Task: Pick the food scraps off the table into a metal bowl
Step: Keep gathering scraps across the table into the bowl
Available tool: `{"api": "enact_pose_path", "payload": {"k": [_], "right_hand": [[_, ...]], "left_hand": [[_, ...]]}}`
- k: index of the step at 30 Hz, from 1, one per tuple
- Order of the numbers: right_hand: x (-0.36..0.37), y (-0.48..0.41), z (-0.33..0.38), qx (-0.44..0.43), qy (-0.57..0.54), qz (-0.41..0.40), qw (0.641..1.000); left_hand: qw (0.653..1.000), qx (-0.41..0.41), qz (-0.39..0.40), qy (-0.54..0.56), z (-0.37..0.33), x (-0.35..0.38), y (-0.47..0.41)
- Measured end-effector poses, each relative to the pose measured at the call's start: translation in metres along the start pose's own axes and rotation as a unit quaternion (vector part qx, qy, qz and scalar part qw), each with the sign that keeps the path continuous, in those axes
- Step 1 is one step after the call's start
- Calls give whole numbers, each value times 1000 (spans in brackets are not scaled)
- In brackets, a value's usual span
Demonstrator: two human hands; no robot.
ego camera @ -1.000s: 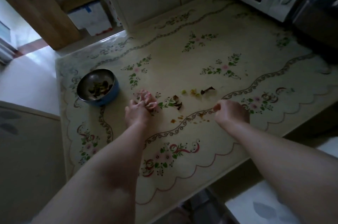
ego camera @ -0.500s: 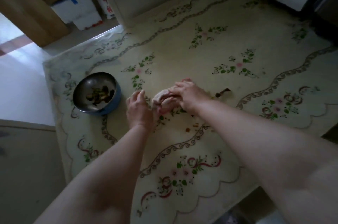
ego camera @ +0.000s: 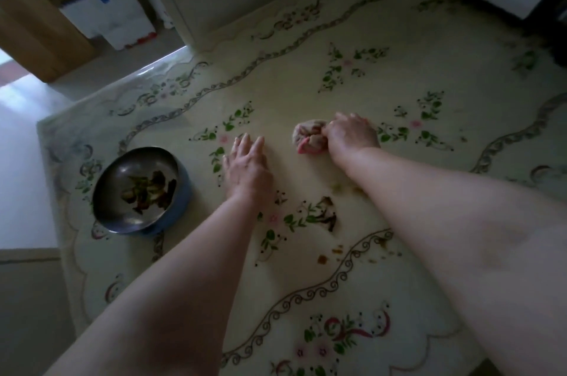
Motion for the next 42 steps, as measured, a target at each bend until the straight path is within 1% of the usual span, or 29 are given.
{"api": "enact_pose_path", "payload": {"k": [4,6,8,11,12,13,15,17,18,20,23,26,28,29,30,33,36,38,39,40,42], "right_hand": [[-40,-3,-67,85,24,-34,995],[-50,-2,-99,104,41,-48,992],[-58,2,-126,121,10,-63,991],[-64,8,-144,104,-72,-85,988],[-64,8,-144,97,-96,-78,988],[-62,9,-142,85,-96,-43,991],[-57,8,-143,56,-108,-10,993],[-57,4,-156,48,-95,-17,994],[-63,1,-168,60,-100,-40,992],[-81,-7,-202,130,-111,-83,982],[-104,-9,-257,230,-117,-117,959],[-107,5,-286,306,-228,-149,912],[-101,15,-286,333,-294,-163,881],[-97,18,-281,338,-309,-161,874],[-92,21,-275,336,-307,-150,878],[-77,37,-252,303,-282,-119,903],[-54,55,-210,229,-279,-60,931],[-46,63,-188,179,-252,-24,951],[-45,64,-188,171,-256,-21,951],[-50,67,-193,175,-280,-32,943],[-67,71,-217,205,-323,-96,919]], "left_hand": [[999,-30,-5,-15,-11,9,-1],[999,-28,-6,-35,-13,10,2],[998,-48,-1,-48,-18,9,1],[993,-105,3,-46,-43,8,-5],[995,-93,5,-42,-58,10,-7],[997,-61,10,-41,-77,15,-9],[999,5,32,-41,-118,28,-12],[997,18,65,-37,-152,39,-16],[996,15,81,-41,-165,44,-18],[994,3,93,-60,-178,49,-23],[991,4,90,-100,-182,50,-29],[990,11,90,-108,-183,51,-27],[991,8,98,-95,-183,55,-24],[991,6,101,-91,-183,57,-23],[990,7,105,-93,-182,58,-23],[985,24,121,-117,-182,59,-25],[980,24,144,-137,-180,59,-23],[977,23,155,-143,-180,60,-18],[977,25,153,-144,-182,61,-15],[978,28,145,-145,-186,59,-10],[982,29,130,-132,-195,58,-2]]}}
Point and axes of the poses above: each hand's wrist, its own y-axis away from the middle knuckle, its own x-axis out of the palm, z = x × y, the point moved 6 cm from there along -y, towards the middle knuckle, and after that the axes turned 1 degree about -x, right-handed, at the moved point
